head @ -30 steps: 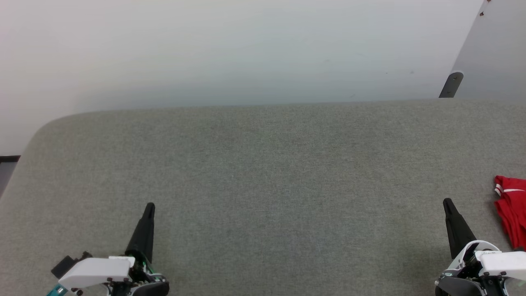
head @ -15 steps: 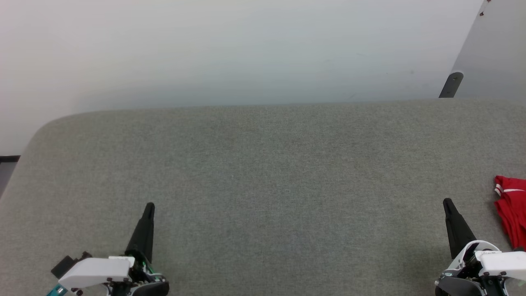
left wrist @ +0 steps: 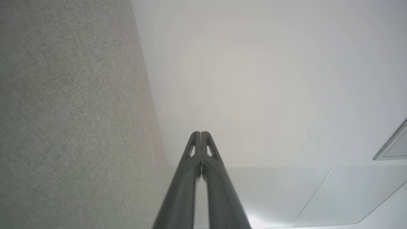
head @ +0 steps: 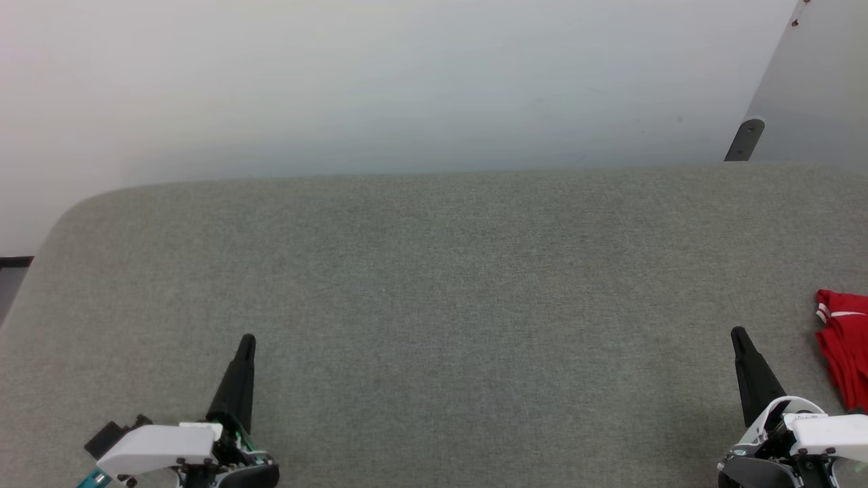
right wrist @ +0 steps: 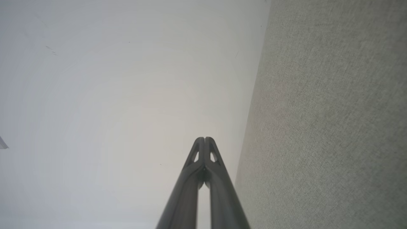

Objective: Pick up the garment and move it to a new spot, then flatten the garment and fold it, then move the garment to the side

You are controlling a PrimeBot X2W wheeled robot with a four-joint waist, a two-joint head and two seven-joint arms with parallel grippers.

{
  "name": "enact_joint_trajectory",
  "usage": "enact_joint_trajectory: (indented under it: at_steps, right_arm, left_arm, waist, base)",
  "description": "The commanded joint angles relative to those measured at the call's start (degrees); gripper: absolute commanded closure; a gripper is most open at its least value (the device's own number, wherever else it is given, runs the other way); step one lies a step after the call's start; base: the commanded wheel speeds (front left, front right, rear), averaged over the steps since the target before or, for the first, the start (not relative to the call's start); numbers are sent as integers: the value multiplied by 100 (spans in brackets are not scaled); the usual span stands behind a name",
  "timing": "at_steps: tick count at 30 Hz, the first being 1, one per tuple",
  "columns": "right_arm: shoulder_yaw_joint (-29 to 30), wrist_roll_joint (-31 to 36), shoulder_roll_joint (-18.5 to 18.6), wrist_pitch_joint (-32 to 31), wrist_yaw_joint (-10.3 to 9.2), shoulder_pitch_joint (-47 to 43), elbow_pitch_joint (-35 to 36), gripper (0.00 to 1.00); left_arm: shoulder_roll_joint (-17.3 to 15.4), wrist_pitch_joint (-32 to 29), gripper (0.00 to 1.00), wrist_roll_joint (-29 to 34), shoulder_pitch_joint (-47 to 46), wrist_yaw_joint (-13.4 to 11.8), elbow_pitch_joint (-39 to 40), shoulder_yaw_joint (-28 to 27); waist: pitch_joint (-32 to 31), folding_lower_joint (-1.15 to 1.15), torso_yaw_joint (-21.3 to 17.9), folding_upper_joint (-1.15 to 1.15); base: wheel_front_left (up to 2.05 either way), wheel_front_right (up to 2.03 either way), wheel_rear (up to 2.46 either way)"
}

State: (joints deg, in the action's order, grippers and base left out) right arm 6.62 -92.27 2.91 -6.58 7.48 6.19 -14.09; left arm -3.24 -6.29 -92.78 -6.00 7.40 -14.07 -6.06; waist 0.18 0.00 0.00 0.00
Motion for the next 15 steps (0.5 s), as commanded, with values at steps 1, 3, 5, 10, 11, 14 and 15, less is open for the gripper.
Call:
enact_joint_trajectory:
  at_steps: [1,3,5,10,11,14,15]
  right_arm:
    - [-4,-21,-19,-11,2,19,0,100]
    - [-4,-22,-18,-11,2,19,0,100]
    - [-4,-22,-18,-11,2,19,0,100]
    - [-5,-22,-18,-10,2,19,0,100]
    - [-5,-22,-18,-10,2,19,0,100]
    - [-5,-23,-18,-10,2,19,0,100]
    - [-6,-23,-18,-10,2,19,0,100]
  left_arm:
    - [11,-9,100,12,-57,16,-9,-16]
    - [12,-12,100,15,-57,16,-9,-18]
    - [13,-14,100,16,-57,16,-9,-20]
    - [15,-17,100,16,-58,16,-9,-23]
    - [15,-17,100,16,-58,16,-9,-23]
    - [16,-18,100,19,-58,16,-9,-25]
    - [17,-16,100,19,-58,16,-9,-25]
  waist:
    - [0,0,0,0]
    - [0,0,0,0]
    - [0,0,0,0]
    - [0,0,0,0]
    - [0,0,0,0]
    - [0,0,0,0]
    - [0,0,0,0]
  base:
    - [0,0,0]
    - [0,0,0]
    - [0,0,0]
    - [0,0,0]
    - [0,0,0]
    - [0,0,0]
    - [0,0,0]
